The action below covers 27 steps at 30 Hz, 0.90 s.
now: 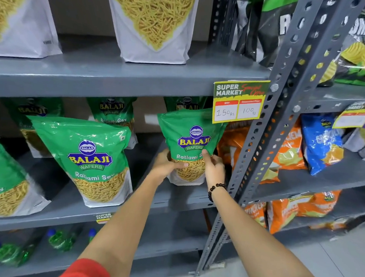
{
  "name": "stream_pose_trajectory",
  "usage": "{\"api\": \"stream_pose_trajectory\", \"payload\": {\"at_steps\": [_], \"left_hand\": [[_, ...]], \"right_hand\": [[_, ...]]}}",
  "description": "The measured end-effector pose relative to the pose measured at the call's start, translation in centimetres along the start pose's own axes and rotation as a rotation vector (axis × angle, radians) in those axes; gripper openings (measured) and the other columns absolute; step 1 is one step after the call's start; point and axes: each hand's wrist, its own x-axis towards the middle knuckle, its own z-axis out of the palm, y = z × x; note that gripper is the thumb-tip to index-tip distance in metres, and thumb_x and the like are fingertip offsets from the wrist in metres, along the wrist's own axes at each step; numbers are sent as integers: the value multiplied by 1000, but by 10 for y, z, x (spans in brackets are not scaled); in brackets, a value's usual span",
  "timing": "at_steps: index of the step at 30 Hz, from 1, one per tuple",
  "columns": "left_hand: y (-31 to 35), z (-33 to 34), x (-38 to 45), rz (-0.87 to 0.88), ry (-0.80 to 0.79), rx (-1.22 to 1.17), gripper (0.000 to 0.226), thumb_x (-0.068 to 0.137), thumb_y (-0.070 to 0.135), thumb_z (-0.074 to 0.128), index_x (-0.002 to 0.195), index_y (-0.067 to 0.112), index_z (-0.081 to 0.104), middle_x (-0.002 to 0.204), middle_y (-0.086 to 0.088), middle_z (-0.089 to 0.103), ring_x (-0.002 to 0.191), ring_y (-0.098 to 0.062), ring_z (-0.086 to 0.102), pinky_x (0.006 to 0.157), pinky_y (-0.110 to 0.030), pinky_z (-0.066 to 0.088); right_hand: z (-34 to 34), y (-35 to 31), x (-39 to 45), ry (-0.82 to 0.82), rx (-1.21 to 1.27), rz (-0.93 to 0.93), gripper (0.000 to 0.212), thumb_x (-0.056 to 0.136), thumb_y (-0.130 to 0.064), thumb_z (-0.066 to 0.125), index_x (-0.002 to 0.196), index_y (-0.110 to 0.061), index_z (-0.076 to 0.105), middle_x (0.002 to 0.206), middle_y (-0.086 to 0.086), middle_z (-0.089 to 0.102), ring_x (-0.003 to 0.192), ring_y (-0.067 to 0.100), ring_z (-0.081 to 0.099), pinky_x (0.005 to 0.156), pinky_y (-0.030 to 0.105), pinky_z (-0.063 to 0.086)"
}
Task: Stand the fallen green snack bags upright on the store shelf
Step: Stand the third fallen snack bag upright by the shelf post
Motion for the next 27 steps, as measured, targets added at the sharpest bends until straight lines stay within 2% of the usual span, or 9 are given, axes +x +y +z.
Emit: {"api": "stream_pose_trajectory", "payload": {"at_steps": [3, 9, 12, 18, 27], "left_hand": [[1, 3, -9, 5, 9, 33, 68, 58, 8, 86, 119, 8, 55, 123, -13, 64, 112, -29, 60, 98, -45, 49], [0, 9, -28, 36, 1, 91, 70, 57, 13, 87, 119, 8, 55, 123, -15, 65, 111, -30, 62, 95, -46, 51], [0, 14, -36, 55, 17, 131, 69, 58, 15, 87, 119, 6, 55, 121, -13, 65, 110, -29, 62, 94, -44, 52], [0, 18, -42, 73, 50, 157, 66, 61, 16, 85, 118, 5, 55, 121, -14, 65, 109, -30, 62, 91, -41, 53], [9, 18, -58, 59, 45, 159, 68, 63, 12, 84, 122, 3, 49, 127, -16, 61, 114, -30, 59, 91, -36, 49]], "right_hand": [[-2, 0, -5, 58, -19, -11, 59, 73, -60, 59, 106, -12, 59, 108, 12, 69, 100, 30, 63, 94, 46, 50], [-15, -4, -25, 102, -39, 8, 65, 78, -55, 58, 122, -7, 53, 120, 14, 64, 109, 30, 59, 97, 41, 46], [-21, -7, -30, 87, -53, 1, 62, 83, -50, 56, 126, -6, 51, 124, 15, 61, 112, 30, 57, 96, 37, 43], [-25, -10, -32, 32, -90, -4, 59, 88, -46, 50, 131, -5, 46, 133, 16, 55, 120, 31, 51, 102, 38, 38], [-24, -24, -45, -18, -188, 28, 65, 95, -44, 35, 143, -1, 24, 149, 19, 35, 136, 32, 36, 110, 39, 29]]}}
